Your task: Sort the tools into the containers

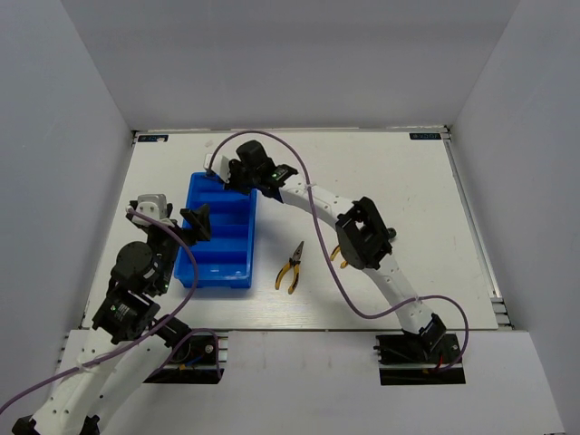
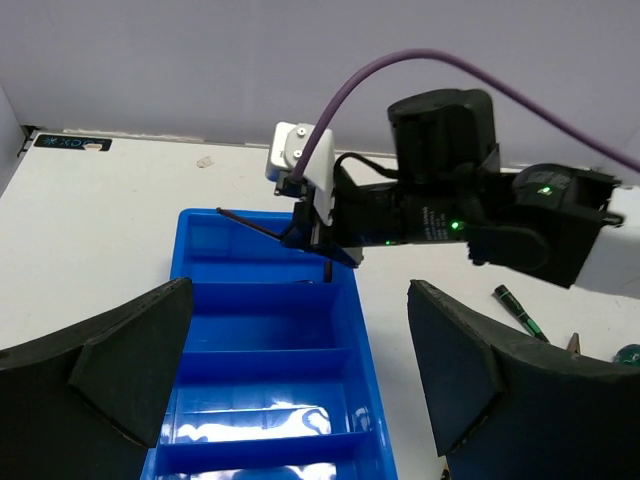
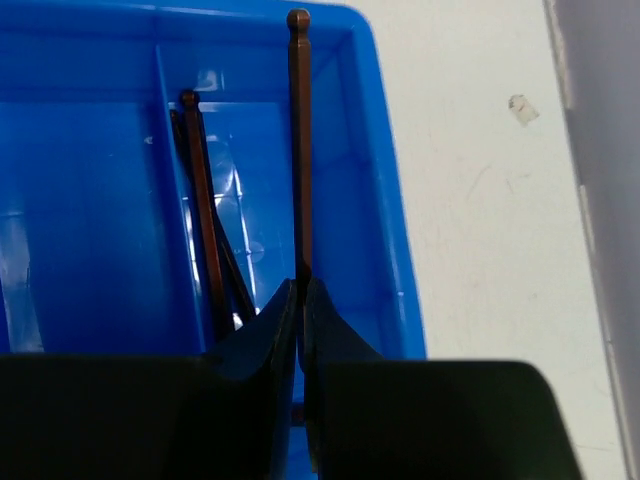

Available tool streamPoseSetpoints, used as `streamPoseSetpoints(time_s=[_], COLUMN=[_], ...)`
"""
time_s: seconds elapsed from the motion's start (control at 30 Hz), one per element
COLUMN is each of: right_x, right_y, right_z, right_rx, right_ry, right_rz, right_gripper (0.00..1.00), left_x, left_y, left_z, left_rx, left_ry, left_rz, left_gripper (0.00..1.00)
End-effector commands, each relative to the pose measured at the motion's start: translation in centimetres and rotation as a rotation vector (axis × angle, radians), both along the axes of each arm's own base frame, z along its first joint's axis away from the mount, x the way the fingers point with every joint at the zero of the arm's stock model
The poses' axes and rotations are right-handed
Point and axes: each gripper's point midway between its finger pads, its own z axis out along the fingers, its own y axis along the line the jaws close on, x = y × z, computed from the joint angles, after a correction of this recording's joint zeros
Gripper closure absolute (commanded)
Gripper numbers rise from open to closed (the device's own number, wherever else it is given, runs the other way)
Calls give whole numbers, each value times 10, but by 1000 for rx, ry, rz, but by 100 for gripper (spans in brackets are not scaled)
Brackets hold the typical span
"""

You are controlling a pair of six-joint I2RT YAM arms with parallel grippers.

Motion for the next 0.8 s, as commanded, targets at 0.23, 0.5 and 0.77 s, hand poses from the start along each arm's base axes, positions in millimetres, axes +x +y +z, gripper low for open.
streamPoseSetpoints(time_s=[0.23,0.5,0.77], right_x=[18,20,52], right_y=[10,1,-129], right_z=[18,92,144], right_rx=[98,189,124], right_ry=[-38,-102,-17], right_rz=[-74,-110,-655], right_gripper=[49,100,100], left_x=[1,7,27], left_y=[-3,-19,-128], left_z=[-4,-11,-75], left_rx=[13,41,149], left_ry=[3,10,271], left_rz=[-17,-85,-572], left_gripper=[2,45,97])
